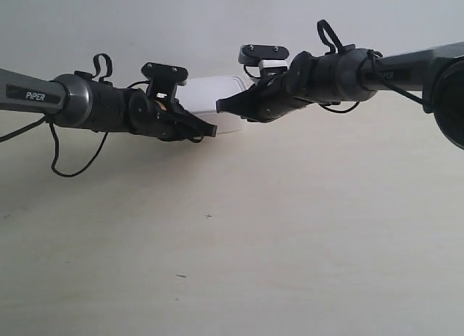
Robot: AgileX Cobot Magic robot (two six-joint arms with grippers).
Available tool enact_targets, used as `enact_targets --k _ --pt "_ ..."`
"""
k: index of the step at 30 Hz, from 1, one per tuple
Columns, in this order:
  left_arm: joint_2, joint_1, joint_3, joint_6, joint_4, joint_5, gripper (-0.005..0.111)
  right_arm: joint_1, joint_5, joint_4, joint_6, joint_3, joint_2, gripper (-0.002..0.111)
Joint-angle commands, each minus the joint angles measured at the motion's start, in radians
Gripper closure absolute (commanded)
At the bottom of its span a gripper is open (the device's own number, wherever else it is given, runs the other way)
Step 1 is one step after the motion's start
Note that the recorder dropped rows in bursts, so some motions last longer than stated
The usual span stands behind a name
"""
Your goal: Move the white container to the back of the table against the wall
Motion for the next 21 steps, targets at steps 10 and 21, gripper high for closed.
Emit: enact_targets --k 10,21 --pt "0.050 0.065 -0.114 0.027 0.000 0.036 0.107 0.000 0.023 0.016 -0.007 -0.132 0.084 0.108" --pt "0.089 0.065 -0.228 0.059 0.002 0.051 0.107 0.000 -0.013 0.016 -0.007 -0.192 0.123 0.108"
